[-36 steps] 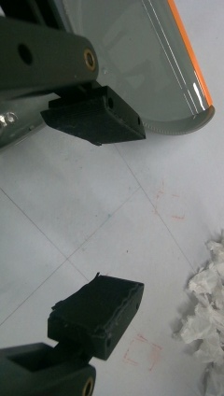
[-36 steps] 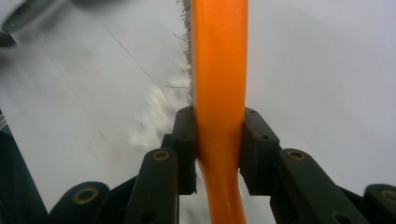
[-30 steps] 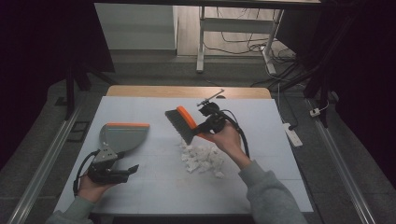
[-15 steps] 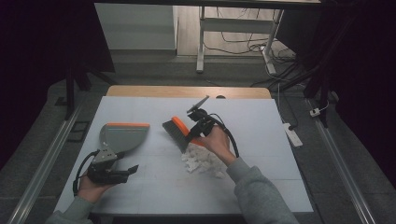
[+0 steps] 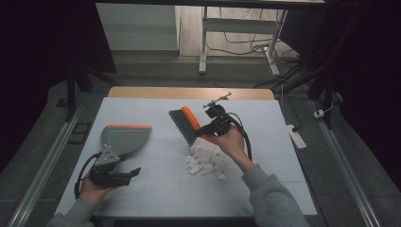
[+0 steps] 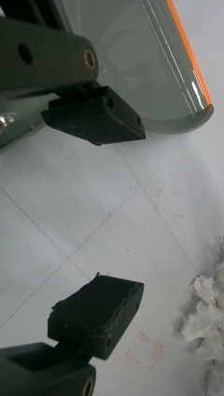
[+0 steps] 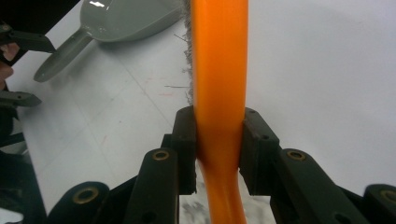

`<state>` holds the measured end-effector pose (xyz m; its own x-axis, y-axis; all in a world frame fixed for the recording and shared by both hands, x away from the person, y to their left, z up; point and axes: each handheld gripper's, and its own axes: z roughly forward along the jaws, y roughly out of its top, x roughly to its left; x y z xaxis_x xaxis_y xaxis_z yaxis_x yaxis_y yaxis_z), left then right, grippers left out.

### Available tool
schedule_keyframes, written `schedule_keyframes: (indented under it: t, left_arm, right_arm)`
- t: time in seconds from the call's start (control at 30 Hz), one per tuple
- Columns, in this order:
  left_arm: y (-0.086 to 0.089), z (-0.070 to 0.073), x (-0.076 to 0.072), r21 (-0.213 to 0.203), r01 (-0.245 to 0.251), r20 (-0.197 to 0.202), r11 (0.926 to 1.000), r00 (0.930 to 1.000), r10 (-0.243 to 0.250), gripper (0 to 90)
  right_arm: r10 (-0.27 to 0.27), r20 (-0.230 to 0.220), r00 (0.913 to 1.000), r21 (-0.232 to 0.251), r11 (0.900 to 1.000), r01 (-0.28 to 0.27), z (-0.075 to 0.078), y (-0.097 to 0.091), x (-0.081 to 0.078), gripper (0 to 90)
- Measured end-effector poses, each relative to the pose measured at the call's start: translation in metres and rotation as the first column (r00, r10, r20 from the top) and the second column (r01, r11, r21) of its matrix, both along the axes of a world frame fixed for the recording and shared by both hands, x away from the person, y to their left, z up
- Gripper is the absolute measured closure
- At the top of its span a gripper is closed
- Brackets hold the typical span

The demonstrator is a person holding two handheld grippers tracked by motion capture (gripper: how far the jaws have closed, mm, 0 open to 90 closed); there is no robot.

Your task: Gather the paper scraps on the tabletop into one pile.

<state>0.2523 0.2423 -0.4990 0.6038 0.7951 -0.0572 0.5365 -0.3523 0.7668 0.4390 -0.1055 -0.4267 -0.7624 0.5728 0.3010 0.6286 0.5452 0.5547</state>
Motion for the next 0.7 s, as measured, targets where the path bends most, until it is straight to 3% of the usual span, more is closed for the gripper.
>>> schedule_keyframes:
  t: [0.3, 0.47, 0.6, 0.7]
  left_arm:
    - [0.000, 0.000, 0.001, -0.002, -0.005, 0.003, 1.0000, 1.0000, 0.005, 24.6]
    - [-0.001, 0.001, 0.001, 0.000, -0.008, 0.007, 1.0000, 0.9999, 0.008, 24.6]
    - [0.000, 0.000, 0.002, -0.002, -0.010, 0.005, 0.9999, 0.9999, 0.010, 24.6]
    - [0.000, 0.000, 0.003, -0.002, -0.012, 0.003, 0.9999, 0.9999, 0.012, 24.6]
  right_arm:
    - [-0.025, 0.081, 0.9964, 0.003, 0.9997, 0.025, 0.004, -0.048, -0.011, 70.0]
    - [-0.046, 0.137, 0.9895, -0.008, 0.9989, 0.047, 0.007, -0.077, -0.023, 70.0]
    - [-0.071, 0.157, 0.9850, 0.028, 0.9973, 0.068, 0.004, -0.103, -0.033, 70.0]
    - [-0.088, 0.187, 0.9784, 0.015, 0.9961, 0.086, 0.001, -0.119, -0.042, 70.0]
